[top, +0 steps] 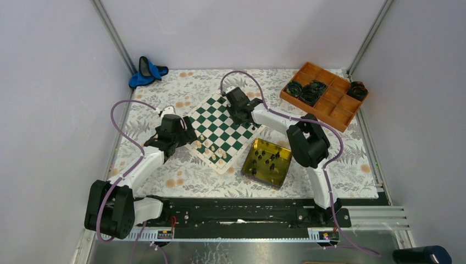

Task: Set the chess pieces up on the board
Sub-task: Adjust the chess piece on the chessboard.

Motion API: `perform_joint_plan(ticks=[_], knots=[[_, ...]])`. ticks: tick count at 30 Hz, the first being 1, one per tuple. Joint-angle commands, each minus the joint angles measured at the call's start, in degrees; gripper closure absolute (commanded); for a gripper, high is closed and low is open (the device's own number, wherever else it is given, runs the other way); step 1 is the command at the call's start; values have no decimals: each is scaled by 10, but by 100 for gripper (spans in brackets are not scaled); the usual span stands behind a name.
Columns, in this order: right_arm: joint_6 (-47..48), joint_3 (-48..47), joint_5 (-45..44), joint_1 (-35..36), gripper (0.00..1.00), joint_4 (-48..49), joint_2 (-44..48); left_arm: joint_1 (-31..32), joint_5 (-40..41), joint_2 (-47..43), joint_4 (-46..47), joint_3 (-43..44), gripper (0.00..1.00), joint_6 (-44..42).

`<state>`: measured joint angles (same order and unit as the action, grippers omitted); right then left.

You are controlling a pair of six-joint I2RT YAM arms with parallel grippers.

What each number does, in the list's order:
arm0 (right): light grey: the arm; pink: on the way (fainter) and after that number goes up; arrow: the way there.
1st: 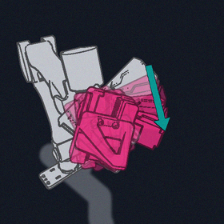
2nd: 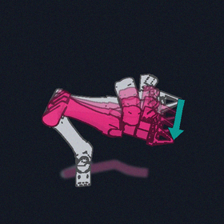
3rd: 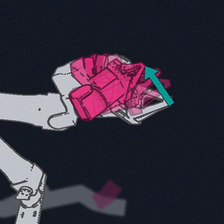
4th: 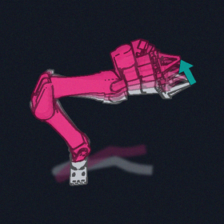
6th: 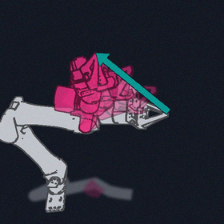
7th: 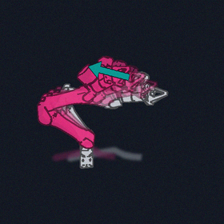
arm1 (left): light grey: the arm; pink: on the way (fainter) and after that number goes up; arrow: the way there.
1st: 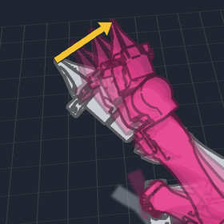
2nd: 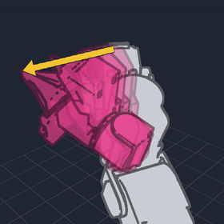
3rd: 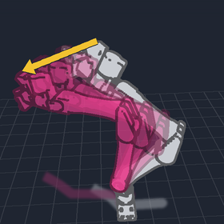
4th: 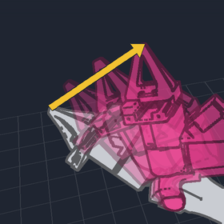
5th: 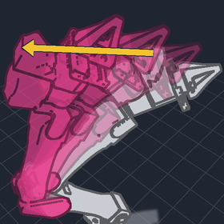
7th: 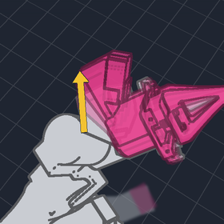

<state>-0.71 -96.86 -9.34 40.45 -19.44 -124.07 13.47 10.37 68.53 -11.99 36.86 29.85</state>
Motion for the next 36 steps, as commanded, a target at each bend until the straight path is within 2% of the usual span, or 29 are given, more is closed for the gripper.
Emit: perform_joint_plan(ticks=[1,36], knots=[[1,-1,11,13,100,2,30,3,1,4,34,6,1,0],[-2,-37,30,-11,100,-3,-47,3,0,22,33,13,1,-9]])
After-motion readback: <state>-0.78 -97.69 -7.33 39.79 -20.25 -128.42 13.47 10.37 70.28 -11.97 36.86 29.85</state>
